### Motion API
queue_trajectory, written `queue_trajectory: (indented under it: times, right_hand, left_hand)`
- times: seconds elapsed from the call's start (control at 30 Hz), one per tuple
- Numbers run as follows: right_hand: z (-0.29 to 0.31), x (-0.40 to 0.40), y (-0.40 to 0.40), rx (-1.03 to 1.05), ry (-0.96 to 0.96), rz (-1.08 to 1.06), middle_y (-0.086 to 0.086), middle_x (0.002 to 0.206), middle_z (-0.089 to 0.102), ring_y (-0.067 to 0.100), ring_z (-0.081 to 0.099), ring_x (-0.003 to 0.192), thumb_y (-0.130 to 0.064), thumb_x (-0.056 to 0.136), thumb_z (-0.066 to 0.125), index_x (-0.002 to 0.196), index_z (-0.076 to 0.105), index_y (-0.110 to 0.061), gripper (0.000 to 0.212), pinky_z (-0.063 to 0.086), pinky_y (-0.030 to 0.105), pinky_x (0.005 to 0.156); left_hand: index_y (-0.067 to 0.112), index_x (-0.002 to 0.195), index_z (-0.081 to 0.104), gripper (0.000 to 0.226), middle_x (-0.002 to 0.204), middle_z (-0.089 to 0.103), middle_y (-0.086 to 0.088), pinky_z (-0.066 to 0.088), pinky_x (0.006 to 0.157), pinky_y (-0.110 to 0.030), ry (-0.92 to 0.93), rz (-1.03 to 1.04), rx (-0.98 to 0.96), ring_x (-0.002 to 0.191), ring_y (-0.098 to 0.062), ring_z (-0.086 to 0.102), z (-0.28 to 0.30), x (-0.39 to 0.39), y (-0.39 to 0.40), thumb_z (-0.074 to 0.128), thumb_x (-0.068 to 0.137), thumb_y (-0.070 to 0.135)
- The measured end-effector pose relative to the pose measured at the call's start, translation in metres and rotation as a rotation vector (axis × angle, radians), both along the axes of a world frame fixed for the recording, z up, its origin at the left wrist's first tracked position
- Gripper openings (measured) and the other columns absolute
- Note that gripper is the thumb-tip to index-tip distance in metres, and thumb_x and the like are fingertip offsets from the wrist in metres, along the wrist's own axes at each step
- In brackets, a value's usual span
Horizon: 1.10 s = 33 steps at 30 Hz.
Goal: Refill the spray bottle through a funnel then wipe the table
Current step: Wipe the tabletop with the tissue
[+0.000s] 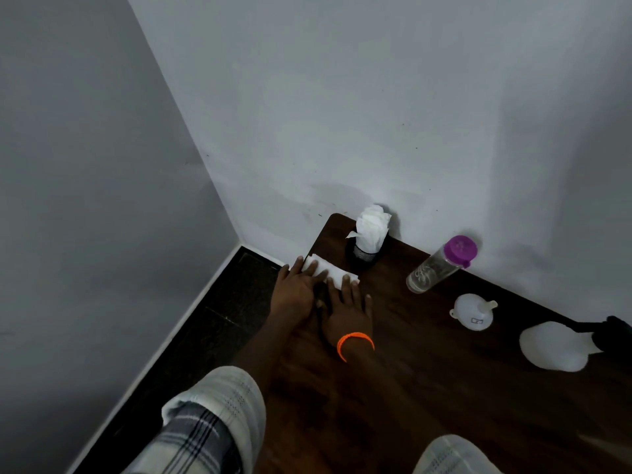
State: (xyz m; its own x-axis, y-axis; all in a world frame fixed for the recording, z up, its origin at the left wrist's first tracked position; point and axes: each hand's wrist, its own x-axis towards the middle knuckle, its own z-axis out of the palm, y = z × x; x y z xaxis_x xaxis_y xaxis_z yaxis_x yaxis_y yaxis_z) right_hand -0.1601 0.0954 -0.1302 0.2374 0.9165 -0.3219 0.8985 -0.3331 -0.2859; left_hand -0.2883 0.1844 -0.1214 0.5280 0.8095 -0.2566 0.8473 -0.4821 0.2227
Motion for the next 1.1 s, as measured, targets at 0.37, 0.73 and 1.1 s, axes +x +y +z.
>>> queue_trajectory:
  times: [0.37, 0.73, 1.1]
  right_hand:
    - [0.007, -0.046, -0.061, -0.026, 0.048, 0.091, 0.001, 0.172, -0.005, 0.023, -0.010, 0.159, -0.058, 0.104, 0.029, 0.162, 0.005, -0.037, 0.066, -0.007, 0.049, 0.125]
    - [0.014, -0.092, -0.145, -0.073, 0.044, 0.248, 0.001, 0.171, -0.006, 0.025, -0.006, 0.159, -0.063, 0.101, 0.023, 0.162, 0.006, -0.038, 0.069, -0.009, 0.048, 0.123]
    - [0.006, -0.146, -0.219, -0.055, 0.005, 0.377, 0.008, 0.157, 0.048, 0.030, 0.046, 0.145, -0.062, 0.087, 0.045, 0.148, 0.052, -0.032, 0.068, 0.019, 0.052, 0.114]
  left_hand:
    - [0.049, 0.153, 0.031, 0.076, 0.168, 0.021, 0.011, 0.012, 0.122, -0.045, -0.021, 0.131, -0.100, 0.157, -0.024, 0.008, 0.013, -0.054, -0.073, 0.064, 0.084, 0.047]
    - [0.050, 0.152, 0.035, 0.076, 0.167, 0.024, 0.011, 0.017, 0.120, -0.046, -0.032, 0.239, -0.162, 0.157, -0.024, 0.013, 0.018, -0.116, -0.168, 0.068, 0.084, 0.049]
    - [0.051, 0.150, 0.038, 0.073, 0.166, 0.025, 0.015, 0.021, 0.119, -0.044, -0.044, 0.396, -0.197, 0.156, -0.025, 0.018, 0.020, -0.175, -0.265, 0.062, 0.081, 0.043]
